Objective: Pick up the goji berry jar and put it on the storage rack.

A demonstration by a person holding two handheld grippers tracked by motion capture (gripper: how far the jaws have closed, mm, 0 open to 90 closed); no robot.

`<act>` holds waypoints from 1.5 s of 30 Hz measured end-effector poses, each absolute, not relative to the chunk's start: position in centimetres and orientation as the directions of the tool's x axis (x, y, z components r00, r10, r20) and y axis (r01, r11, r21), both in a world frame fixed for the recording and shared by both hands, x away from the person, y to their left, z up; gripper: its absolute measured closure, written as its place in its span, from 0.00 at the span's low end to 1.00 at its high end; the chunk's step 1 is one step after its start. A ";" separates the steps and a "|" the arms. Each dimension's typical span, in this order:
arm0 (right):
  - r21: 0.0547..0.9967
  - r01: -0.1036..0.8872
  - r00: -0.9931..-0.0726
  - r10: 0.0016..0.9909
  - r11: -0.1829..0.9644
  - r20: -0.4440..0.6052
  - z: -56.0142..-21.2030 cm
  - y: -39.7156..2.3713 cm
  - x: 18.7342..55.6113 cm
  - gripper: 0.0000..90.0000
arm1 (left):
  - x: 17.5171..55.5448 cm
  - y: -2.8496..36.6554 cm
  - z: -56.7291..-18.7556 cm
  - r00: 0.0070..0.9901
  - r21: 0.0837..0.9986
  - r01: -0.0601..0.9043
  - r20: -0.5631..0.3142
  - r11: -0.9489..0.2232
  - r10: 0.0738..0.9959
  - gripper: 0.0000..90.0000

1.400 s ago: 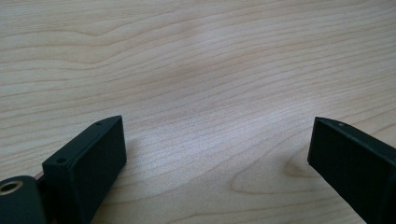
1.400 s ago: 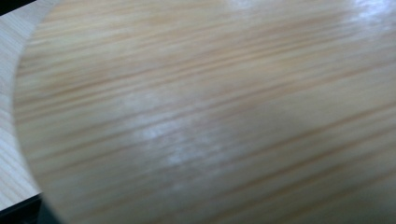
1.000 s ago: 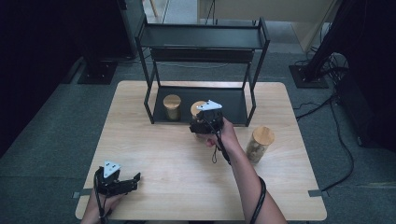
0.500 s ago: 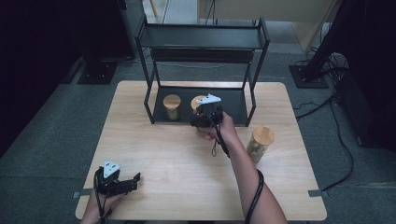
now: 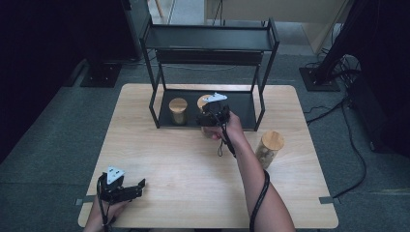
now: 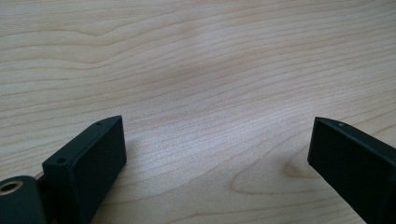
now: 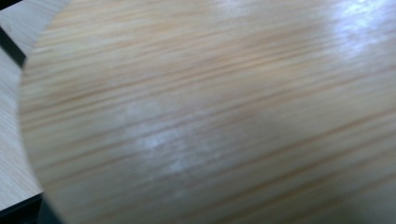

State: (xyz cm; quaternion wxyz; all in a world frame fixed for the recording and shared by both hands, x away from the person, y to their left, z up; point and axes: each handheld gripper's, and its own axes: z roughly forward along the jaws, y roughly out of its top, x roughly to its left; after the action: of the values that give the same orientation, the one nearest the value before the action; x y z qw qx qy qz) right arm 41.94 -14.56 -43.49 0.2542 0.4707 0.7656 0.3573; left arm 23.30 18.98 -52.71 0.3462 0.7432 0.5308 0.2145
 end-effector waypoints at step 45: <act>0.779 0.546 -0.413 0.908 0.308 -0.070 -43.5 -13.0 46.6 0.27 | 23.1 19.1 -52.7 0.334 0.744 0.642 -0.056 -0.183 0.941 0.05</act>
State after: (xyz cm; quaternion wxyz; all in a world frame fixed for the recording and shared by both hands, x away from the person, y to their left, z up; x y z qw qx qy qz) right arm 46.61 -12.97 -43.47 0.2609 0.4748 0.7655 0.3472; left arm 23.12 19.05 -52.71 0.3483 0.7387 0.5357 0.2146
